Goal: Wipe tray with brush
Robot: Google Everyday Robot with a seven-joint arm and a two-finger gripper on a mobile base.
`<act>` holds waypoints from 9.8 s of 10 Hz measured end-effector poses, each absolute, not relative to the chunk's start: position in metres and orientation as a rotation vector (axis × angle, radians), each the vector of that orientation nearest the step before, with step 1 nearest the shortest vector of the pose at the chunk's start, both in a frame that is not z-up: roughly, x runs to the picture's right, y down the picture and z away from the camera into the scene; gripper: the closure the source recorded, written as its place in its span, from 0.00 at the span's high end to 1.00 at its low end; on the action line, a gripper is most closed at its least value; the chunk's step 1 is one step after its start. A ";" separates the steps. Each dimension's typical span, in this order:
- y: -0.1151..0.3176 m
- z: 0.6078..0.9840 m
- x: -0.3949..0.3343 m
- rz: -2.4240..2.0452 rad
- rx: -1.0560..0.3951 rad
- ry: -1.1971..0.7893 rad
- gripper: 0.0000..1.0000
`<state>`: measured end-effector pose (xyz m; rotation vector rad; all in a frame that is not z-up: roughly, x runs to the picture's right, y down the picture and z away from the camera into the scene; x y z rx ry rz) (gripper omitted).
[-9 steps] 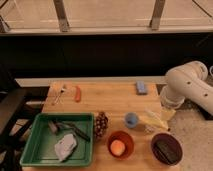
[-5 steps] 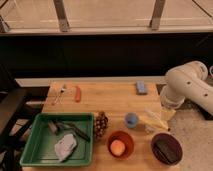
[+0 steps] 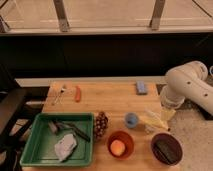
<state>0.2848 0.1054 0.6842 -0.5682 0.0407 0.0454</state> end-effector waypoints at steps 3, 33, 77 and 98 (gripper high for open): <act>0.105 0.684 0.285 0.045 -0.568 0.041 0.65; 0.116 0.684 -0.003 -0.306 -0.708 -0.225 0.65; 0.247 0.800 -0.131 -0.178 -0.890 -0.272 0.09; 0.097 0.710 -0.160 -0.284 -0.501 -0.389 0.00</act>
